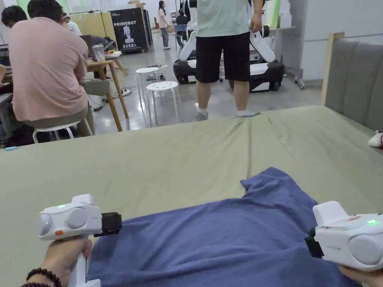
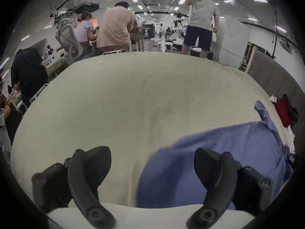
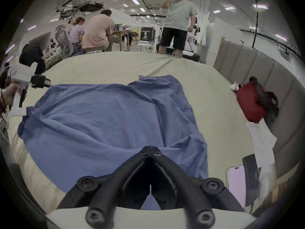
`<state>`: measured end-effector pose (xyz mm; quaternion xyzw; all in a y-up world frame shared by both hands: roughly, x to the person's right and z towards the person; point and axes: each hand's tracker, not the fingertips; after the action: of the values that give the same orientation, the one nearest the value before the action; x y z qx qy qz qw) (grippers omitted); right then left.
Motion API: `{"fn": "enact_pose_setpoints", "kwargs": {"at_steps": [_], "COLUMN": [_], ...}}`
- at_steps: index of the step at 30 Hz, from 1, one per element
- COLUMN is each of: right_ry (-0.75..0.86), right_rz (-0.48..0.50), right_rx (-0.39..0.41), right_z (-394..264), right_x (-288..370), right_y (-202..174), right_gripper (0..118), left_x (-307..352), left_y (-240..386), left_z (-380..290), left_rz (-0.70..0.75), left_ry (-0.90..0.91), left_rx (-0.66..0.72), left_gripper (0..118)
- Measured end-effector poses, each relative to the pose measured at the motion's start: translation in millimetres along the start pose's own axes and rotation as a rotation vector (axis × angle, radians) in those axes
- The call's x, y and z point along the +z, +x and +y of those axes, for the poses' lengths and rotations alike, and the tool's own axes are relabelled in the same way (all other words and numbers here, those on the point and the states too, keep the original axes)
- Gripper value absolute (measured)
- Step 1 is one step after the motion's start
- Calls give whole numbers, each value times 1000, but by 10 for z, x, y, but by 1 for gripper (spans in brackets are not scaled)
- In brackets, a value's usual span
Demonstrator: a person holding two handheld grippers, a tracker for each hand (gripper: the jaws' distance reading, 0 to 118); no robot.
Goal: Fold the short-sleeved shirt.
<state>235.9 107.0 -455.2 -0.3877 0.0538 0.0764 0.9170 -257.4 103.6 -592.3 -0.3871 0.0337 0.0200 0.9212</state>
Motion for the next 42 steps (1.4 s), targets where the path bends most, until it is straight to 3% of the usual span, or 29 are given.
{"fn": "enact_pose_setpoints", "kwargs": {"at_steps": [3, 4, 6, 7, 9, 15, 17, 19, 21, 24, 25, 30, 34, 35, 36, 37, 39, 42], "right_ry": [-22, -31, -35, -39, -36, 4, 1, 7, 14, -61, -80, -131, -179, -176, -175, -160, -162, -155], "right_rz": [-12, -2, 7, 4, -5, -33, -60, -78, -110, -107, -96, -99, -88, -96, -100, -100, -105, -62], "right_rx": [-13, -22, -23, -15, 2, 18, 26, 12, -34, -108, -124, -107, -138, -144, -138, -108, -39, -80], "right_z": [-35, -38, -28, -13, 42, 397, 622, 873, 1118, 1369, 1411, 1389, 1346, 1363, 1372, 1390, 1388, 1385], "right_x": [-145, -169, -177, -180, -157, -170, -284, -457, -687, -1126, -1286, -1902, -2107, -2058, -2009, -1943, -1831, -1567], "right_y": [41, 56, 49, 41, 28, 152, 264, 419, 602, 828, 904, 992, 962, 942, 917, 870, 760, 726], "right_gripper": [0, 0, 0, 0, 0, 1, 17, 20, 38, 77, 81, 81, 77, 68, 43, 0, 0, 0], "left_x": [-292, -337, -286, -224, -72, 248, 315, 320, 324, 235, 211, 63, 21, 12, 4, -1, 23, 171], "left_y": [16, 20, 51, 61, 162, 200, 180, 139, 145, 132, 131, 83, 95, 110, 118, 126, 156, 153], "left_z": [-17, -64, -164, -178, -208, -177, -147, -123, -129, -162, -176, -211, -244, -259, -264, -260, -262, -231], "left_rz": [27, 63, 42, 47, -12, -39, -50, -57, -44, -42, -45, -47, -46, -41, -39, -38, -37, -40], "left_ry": [-68, -106, -84, -19, 14, 53, 63, 78, 101, 107, 111, 107, 105, 105, 105, 102, 100, 132], "left_rx": [21, 37, 42, 7, -72, -90, -77, -80, -119, -145, -153, -136, -125, -130, -134, -138, -139, -108], "left_gripper": [99, 85, 75, 44, 4, 4, 4, 4, 4, 4, 4, 4, 4, 4, 4, 4, 4, 4]}}
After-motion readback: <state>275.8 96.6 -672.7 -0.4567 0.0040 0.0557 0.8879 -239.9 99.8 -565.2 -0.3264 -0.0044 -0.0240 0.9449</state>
